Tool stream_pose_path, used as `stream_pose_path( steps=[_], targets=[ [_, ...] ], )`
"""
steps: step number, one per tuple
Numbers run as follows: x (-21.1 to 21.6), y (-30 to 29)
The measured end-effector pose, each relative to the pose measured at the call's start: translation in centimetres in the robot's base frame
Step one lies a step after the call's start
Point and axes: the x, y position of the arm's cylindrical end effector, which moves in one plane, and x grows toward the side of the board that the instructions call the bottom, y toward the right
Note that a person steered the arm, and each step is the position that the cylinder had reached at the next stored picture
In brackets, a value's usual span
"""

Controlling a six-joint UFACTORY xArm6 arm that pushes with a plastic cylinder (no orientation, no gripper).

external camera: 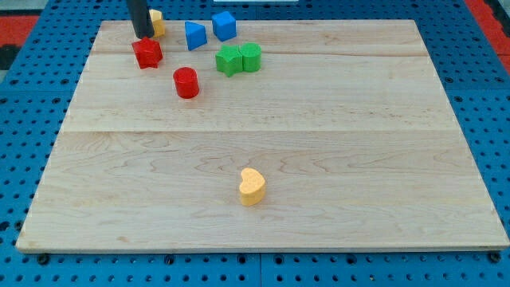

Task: Push the yellow hexagon to the top left

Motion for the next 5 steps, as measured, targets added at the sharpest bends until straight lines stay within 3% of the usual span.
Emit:
stream_pose_path(
  steps=[3,4,5],
  targets=[
    [-0.1,-1.6],
    [-2.6,-8.6],
    [-3.2,-9.4]
  ],
)
